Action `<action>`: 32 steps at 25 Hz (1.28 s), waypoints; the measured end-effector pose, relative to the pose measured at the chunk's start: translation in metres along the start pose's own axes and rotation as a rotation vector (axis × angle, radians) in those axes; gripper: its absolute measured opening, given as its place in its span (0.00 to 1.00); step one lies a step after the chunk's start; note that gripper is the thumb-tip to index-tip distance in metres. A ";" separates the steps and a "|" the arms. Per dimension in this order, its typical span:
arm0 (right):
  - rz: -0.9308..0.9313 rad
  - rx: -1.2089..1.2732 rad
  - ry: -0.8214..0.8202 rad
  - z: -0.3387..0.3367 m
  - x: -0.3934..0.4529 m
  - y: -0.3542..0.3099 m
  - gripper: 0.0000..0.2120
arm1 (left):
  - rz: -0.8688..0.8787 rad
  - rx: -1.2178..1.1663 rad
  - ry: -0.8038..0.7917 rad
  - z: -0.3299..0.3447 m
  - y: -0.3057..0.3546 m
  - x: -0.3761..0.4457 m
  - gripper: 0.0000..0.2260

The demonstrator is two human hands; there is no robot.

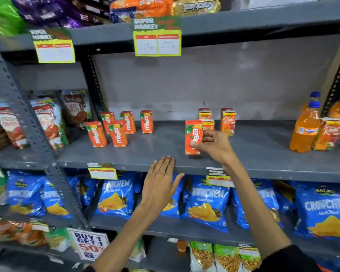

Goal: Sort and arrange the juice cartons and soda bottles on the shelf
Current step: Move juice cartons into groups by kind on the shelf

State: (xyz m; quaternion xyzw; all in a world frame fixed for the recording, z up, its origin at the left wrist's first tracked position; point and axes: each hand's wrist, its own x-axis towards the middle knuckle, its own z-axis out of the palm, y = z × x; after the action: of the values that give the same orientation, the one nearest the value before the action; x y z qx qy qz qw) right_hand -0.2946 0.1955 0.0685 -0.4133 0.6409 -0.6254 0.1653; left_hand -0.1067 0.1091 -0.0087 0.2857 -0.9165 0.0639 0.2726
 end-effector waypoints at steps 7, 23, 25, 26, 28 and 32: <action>-0.004 -0.016 0.022 0.126 0.050 -0.007 0.17 | 0.016 0.011 -0.041 -0.013 -0.099 -0.003 0.28; 0.013 -0.122 0.063 0.203 0.082 0.016 0.14 | 0.017 -0.027 -0.031 -0.006 -0.143 -0.005 0.28; 0.024 -0.116 0.064 0.202 0.078 0.014 0.19 | 0.019 -0.014 -0.026 -0.004 -0.143 -0.005 0.28; 0.033 -0.095 0.069 0.200 0.074 0.013 0.23 | 0.018 -0.007 -0.022 -0.005 -0.143 -0.005 0.29; 0.059 -0.049 0.091 0.191 0.062 0.012 0.28 | 0.008 0.010 -0.004 -0.005 -0.138 -0.007 0.30; 0.013 -0.018 0.139 0.138 0.026 0.013 0.20 | 0.031 -0.028 -0.013 -0.005 -0.100 -0.008 0.34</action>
State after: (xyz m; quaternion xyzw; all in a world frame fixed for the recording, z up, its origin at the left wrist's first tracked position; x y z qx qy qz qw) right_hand -0.2135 0.0831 0.0417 -0.3659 0.6591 -0.6459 0.1208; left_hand -0.0434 0.0317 -0.0127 0.2679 -0.9234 0.0533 0.2696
